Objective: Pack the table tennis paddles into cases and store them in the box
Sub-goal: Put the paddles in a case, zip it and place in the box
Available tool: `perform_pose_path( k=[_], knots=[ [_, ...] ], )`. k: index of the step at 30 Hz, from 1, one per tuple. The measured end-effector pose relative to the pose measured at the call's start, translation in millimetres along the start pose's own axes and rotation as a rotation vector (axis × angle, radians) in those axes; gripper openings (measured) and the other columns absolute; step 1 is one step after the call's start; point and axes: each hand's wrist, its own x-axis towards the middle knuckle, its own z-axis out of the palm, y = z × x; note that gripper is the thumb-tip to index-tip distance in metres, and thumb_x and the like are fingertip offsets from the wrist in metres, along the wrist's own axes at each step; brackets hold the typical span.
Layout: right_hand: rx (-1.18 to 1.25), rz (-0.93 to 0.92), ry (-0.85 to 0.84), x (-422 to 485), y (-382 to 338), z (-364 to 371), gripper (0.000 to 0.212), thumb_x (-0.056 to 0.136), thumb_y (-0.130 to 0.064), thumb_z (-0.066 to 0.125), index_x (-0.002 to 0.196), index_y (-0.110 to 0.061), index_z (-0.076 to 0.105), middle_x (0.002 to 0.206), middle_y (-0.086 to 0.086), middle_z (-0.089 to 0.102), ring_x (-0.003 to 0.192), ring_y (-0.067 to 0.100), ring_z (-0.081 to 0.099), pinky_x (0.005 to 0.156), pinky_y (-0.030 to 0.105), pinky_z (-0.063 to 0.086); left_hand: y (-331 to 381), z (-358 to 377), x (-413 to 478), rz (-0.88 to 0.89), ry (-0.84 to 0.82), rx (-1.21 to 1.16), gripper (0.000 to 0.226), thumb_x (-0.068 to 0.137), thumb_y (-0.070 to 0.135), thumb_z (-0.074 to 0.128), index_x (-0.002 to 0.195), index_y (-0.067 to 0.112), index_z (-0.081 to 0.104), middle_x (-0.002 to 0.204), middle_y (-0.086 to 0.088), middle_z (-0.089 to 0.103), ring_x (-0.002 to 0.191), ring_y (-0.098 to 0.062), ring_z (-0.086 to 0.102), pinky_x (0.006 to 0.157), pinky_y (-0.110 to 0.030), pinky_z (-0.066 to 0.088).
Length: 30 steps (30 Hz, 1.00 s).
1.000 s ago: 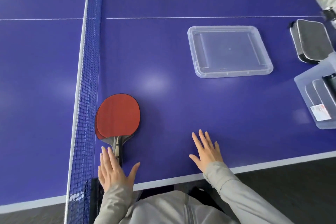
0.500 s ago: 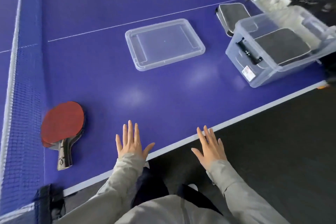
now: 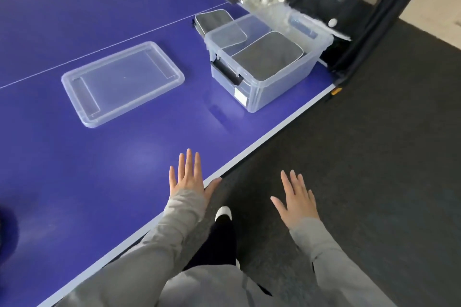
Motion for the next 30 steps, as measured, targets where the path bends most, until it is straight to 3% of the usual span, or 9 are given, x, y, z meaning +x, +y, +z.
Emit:
perform_pose_path(
  k=[8, 18, 25, 30],
  knots=[
    [0.008, -0.011, 0.043, 92.4, 29.1, -54.4, 0.067, 0.098, -0.048, 0.034, 0.151, -0.028, -0.001, 0.161, -0.001, -0.001, 0.148, 0.018, -0.003, 0.119, 0.041, 0.014, 54.5, 2.3, 95.2, -0.065, 0.017, -0.14, 0.086, 0.086, 0.07, 0.025, 0.151, 0.02, -0.003, 0.16, 0.008, -0.006, 0.146, -0.013, -0.01, 0.119, -0.037, 0.001],
    [-0.031, -0.105, 0.216, 248.7, 46.7, -211.1, 0.065, 0.096, -0.04, 0.046, 0.15, -0.019, 0.018, 0.158, 0.006, 0.021, 0.147, 0.022, 0.014, 0.114, 0.042, 0.025, 103.6, -64.0, 241.7, -0.215, 0.166, -0.463, 0.081, 0.09, 0.06, 0.036, 0.151, 0.016, 0.007, 0.16, 0.004, 0.008, 0.147, -0.014, 0.001, 0.117, -0.039, 0.014],
    [-0.207, -0.44, 0.245, 332.8, 7.9, -273.9, 0.062, 0.096, -0.037, 0.048, 0.148, -0.012, 0.027, 0.152, 0.01, 0.033, 0.144, 0.026, 0.024, 0.11, 0.041, 0.031, 114.4, -114.0, 321.7, -0.305, 0.321, -0.517, 0.082, 0.088, 0.063, 0.038, 0.151, 0.017, 0.01, 0.159, 0.004, 0.012, 0.147, -0.014, 0.001, 0.116, -0.039, 0.012],
    [-0.291, -0.615, 0.212, 403.7, -27.6, -300.0, 0.062, 0.096, -0.04, 0.046, 0.148, -0.012, 0.026, 0.153, 0.009, 0.032, 0.143, 0.023, 0.027, 0.112, 0.037, 0.027, 130.6, -135.0, 379.9, -0.432, 0.294, -0.551, 0.081, 0.088, 0.065, 0.035, 0.15, 0.017, 0.012, 0.156, -0.001, 0.023, 0.146, -0.018, 0.01, 0.114, -0.041, 0.017]
  ],
)
